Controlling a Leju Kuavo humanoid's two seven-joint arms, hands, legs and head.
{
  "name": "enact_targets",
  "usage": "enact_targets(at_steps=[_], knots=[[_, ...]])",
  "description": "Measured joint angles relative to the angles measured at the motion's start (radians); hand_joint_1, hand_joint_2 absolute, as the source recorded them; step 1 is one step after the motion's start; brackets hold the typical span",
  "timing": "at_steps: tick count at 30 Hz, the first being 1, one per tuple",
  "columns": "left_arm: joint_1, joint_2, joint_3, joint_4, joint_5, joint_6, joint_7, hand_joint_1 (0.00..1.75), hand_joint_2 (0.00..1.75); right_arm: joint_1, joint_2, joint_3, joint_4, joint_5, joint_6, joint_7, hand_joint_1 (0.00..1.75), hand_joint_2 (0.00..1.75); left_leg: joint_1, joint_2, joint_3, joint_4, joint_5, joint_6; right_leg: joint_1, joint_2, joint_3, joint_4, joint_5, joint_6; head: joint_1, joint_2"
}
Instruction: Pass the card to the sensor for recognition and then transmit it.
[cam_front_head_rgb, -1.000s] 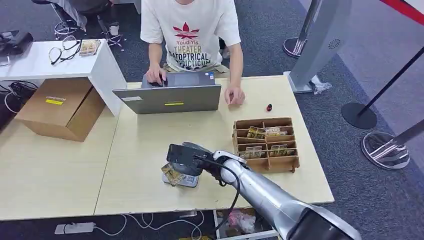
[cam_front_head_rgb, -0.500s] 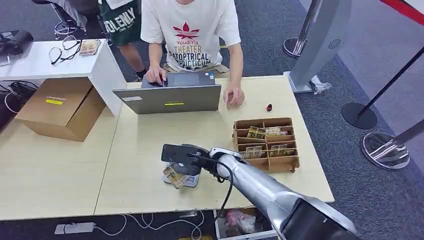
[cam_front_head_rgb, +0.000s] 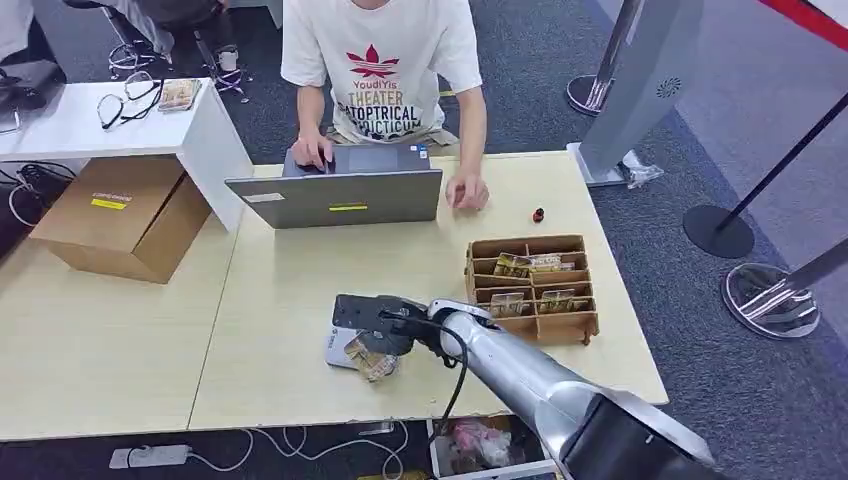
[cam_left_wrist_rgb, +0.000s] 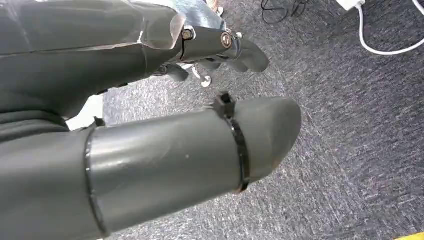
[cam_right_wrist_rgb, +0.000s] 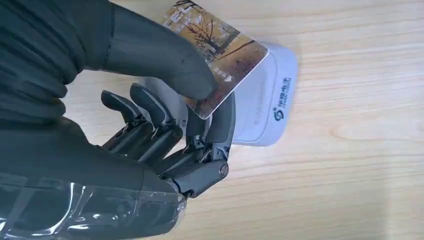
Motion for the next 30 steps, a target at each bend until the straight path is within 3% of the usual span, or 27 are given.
enact_targets(at_steps=[20,30], knots=[[0.000,0.000,-0.006,0.000,0.012,-0.001,0.000,0.00,0.00,-0.019,0.000,0.017,0.047,-0.002,0.041,0.026,1.75,1.75,0.000,0.000,0.000,0.000,0.000,0.000,0.000,0.000,0.000,0.000,0.000,0.000,0.000,0.000],[0.000,0.000,-0.006,0.000,0.022,0.000,0.000,0.00,0.00,-0.034,0.008,0.061,0.068,0.031,0.075,0.051,1.75,1.75,0.000,0.000,0.002,0.000,0.000,0.000,0.000,0.000,0.001,0.000,0.000,0.000,0.000,0.000]])
